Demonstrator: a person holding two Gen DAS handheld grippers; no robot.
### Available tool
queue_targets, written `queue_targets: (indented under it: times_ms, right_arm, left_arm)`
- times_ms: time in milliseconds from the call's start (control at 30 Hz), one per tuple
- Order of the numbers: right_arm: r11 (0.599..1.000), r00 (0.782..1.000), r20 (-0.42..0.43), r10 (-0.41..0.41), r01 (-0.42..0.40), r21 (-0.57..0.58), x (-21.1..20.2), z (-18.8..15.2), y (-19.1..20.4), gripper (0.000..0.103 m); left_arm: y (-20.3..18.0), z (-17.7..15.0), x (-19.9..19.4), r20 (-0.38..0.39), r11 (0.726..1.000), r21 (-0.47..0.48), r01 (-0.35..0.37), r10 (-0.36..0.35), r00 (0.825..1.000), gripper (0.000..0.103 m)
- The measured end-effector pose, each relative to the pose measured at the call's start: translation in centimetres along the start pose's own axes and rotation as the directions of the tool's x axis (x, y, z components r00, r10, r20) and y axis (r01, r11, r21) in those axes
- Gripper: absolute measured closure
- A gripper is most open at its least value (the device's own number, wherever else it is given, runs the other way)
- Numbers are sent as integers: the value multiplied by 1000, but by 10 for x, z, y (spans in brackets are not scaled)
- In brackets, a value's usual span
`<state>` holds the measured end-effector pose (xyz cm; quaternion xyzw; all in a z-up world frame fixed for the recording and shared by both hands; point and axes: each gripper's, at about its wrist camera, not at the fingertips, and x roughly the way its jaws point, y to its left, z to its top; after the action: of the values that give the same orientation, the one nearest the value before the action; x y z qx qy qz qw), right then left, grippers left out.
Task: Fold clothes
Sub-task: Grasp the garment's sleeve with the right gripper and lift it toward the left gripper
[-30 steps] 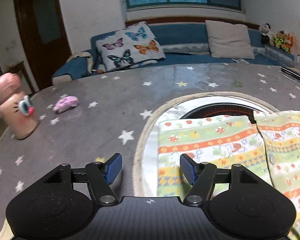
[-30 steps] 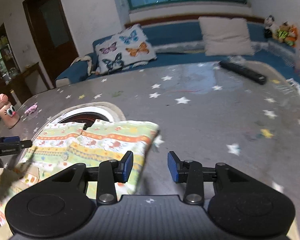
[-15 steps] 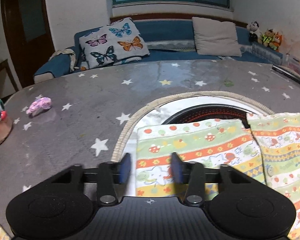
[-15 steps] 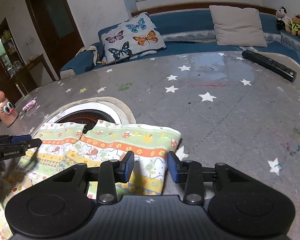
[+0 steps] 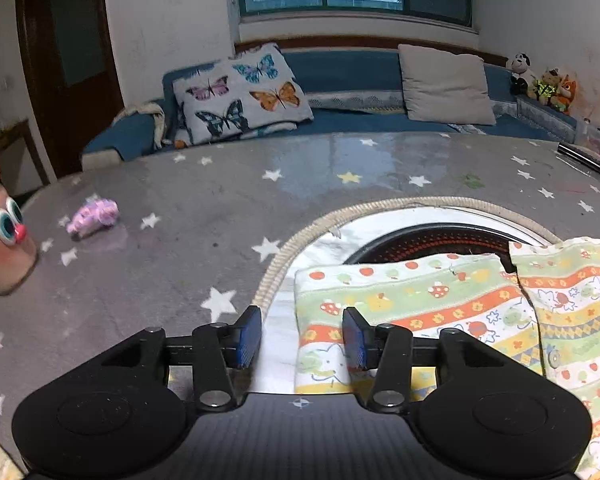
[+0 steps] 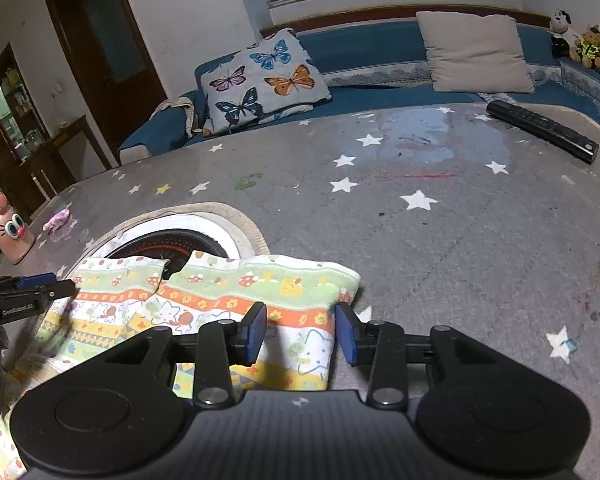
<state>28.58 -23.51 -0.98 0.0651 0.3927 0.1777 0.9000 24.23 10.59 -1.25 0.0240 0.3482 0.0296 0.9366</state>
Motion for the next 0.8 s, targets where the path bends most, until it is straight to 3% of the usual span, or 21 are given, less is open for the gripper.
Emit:
queue_targets:
  times_ms: [67,133,233,267,567,800]
  right_arm:
    - [1000,1000,0,2,-2,-4,1,1,1,65]
    - [1000,1000,-1,2,-2,-10,2,1,2,67]
    - [1000,1000,-6,-2,1,-27,5,4,5,91]
    - [999,1000,-6,-3,3,-33,6,5,7,94]
    - [994,999,41,14,-9,-113,-2,13,28,99]
    - [985,999,35,32,-26,-168,-6,10,44,85]
  left_arm:
    - [1,-1,3,-4,1000,-3,16,-16,1000,62]
    - [-1,-1,4,-3,999,1,39,-39,999,79]
    - [-8,-2,4,8,997,53,48,-49,999,96]
    - [-8,-1,2,17,998,52,41,-41,999,98]
    - [0,10,-7,120,999,21,-44,41,992,100]
    - [1,5,-1,52,998,45,-42,40,998,95]
